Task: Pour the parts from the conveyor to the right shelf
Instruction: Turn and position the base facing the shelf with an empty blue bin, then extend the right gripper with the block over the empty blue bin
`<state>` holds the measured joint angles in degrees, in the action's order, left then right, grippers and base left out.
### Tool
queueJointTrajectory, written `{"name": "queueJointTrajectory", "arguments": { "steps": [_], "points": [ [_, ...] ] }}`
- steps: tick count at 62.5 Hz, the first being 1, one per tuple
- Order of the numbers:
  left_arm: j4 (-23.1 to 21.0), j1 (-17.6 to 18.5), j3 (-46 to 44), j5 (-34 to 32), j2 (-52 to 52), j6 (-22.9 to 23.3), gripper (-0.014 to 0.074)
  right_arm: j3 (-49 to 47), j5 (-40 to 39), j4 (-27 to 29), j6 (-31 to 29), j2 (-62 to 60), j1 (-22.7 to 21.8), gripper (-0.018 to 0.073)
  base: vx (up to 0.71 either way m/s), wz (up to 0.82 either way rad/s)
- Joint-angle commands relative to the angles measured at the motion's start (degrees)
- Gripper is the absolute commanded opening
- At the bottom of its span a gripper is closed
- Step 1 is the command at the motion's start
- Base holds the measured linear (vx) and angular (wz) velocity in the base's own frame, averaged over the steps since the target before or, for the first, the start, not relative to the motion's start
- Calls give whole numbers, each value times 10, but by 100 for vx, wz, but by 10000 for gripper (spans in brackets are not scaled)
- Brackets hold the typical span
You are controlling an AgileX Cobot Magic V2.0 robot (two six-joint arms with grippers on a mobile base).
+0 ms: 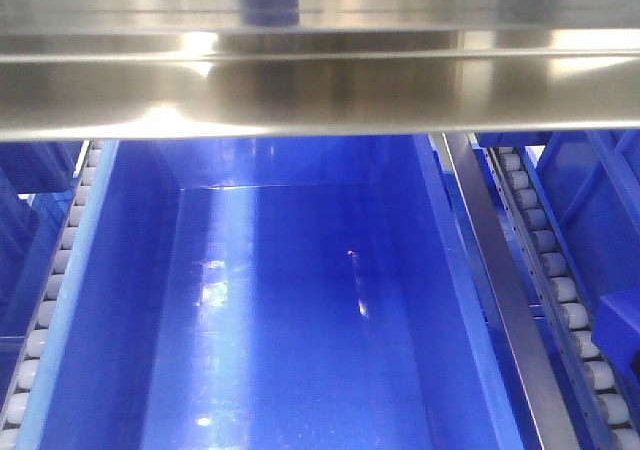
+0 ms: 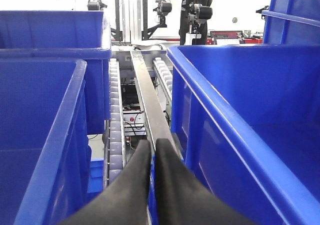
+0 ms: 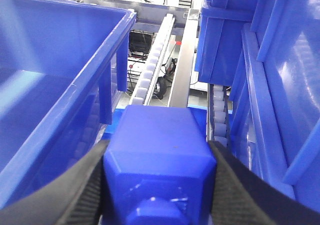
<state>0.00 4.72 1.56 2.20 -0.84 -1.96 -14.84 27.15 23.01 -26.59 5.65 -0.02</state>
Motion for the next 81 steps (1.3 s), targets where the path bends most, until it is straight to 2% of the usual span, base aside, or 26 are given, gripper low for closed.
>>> {"name": "queueJointTrajectory", "arguments": {
  "steps": [1, 29, 38, 54, 59, 67, 70, 81],
  "points": [
    [0, 2, 17, -41, -6, 5, -6, -17, -56, 4, -6, 9, -2, -10, 0, 0],
    [0, 2, 17, -41, -6, 5, -6, -17, -46, 17, 0, 9, -2, -10, 0, 0],
    [0, 2, 17, -41, -6, 5, -6, -17, 10, 71, 13, 9, -2, -10, 0, 0],
    [0, 2, 17, -41, -6, 5, -6, -17, 16, 176, 4, 9, -2, -10, 0, 0],
    [0, 2, 17, -41, -6, 5, -6, -17, 20, 204, -33, 9, 1, -8, 0, 0],
    [0, 2, 17, -41, -6, 5, -6, -17, 20, 249, -187, 15, 37, -6, 0, 0],
    [0, 2, 17, -41, -6, 5, -6, -17, 20, 261, -220, 25, 53, -4, 0, 0],
    [0, 2, 17, -41, -6, 5, -6, -17, 10, 268, -230, 71, 100, 14, 0, 0]
  ]
}}
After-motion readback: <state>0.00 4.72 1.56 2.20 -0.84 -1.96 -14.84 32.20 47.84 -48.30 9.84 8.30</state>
